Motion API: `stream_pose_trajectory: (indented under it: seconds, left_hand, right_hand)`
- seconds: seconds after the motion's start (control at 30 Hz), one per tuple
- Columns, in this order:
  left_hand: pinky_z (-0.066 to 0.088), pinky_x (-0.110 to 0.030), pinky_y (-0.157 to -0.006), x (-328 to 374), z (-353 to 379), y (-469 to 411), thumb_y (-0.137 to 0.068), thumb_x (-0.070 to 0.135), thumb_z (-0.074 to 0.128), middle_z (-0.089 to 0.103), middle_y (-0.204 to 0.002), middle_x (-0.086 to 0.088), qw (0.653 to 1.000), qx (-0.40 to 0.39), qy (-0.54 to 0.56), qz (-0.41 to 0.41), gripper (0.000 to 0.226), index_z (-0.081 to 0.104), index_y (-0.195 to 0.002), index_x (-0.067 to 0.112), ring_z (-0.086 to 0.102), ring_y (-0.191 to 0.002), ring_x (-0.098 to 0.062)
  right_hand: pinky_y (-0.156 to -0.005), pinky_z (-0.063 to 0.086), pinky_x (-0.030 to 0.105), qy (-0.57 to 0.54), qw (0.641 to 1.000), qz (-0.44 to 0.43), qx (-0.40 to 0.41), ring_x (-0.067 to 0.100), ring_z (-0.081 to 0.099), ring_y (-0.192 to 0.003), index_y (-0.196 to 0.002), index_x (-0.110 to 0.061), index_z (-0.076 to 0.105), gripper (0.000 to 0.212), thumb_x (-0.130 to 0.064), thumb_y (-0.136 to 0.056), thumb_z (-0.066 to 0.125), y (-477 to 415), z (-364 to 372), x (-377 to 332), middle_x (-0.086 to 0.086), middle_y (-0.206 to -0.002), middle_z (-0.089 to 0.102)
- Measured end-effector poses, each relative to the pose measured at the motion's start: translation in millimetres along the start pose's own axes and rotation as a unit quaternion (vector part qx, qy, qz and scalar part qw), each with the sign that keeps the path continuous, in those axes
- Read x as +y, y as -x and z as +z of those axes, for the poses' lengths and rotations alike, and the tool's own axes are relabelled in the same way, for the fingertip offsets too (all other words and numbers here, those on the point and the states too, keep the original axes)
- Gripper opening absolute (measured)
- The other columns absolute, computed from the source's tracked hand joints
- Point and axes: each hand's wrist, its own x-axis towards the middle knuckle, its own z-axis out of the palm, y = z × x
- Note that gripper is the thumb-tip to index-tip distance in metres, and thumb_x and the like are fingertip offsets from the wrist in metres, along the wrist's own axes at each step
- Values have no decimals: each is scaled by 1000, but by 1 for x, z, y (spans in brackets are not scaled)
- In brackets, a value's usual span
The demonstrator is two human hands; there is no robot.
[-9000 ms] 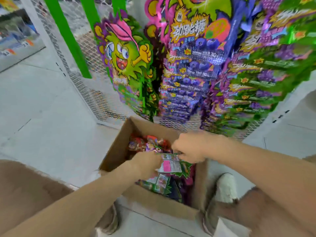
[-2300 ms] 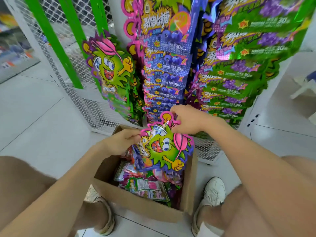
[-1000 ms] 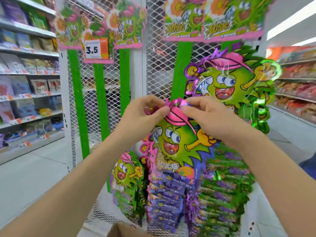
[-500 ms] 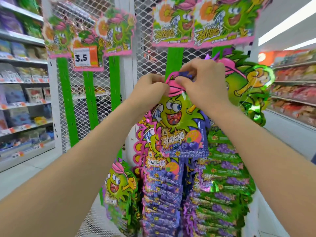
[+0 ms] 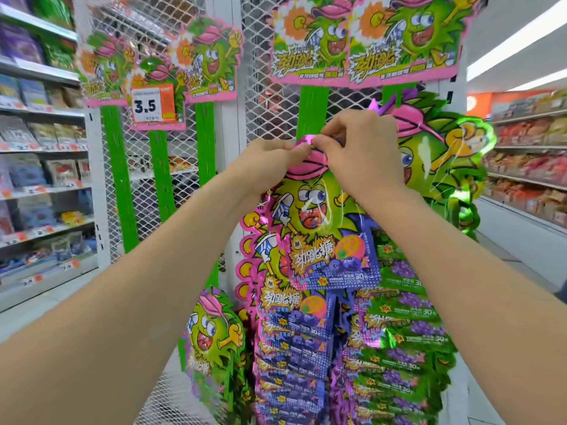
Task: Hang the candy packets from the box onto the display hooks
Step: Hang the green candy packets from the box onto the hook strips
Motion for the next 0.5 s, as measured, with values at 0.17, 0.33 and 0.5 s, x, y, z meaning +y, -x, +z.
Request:
stream_pose_trajectory:
  seconds: [0.17,0.33,0.5]
  left_hand:
    - [52,-53,-110,2,0,-6,-73,49,81,81,-110,-3,1000,23,11,-14,30,84,-94,28,72,-117,-30]
    - [48,-48,-114,8,-5,0,-92,33,76,73,-117,-3,998,1,-62,-5,16,79,-92,18,65,-120,-26]
    - [53,-32,-89,8,-16,9,-102,27,72,78,-95,-4,987,-51,-143,47,16,77,-92,15,70,-89,-16]
  right_hand:
    - [-67,41,36,160,987,5,1,34,68,-100,-111,-23,73,31,-51,-101,62,7,0,-13,6,-103,74]
    - [-63,41,37,173,984,-32,-8,38,69,-95,-110,-20,68,34,-51,-103,57,24,3,-14,9,-100,72]
    - [-63,42,38,120,992,-38,-13,37,67,-94,-110,-17,64,33,-49,-102,62,37,4,-12,9,-96,72]
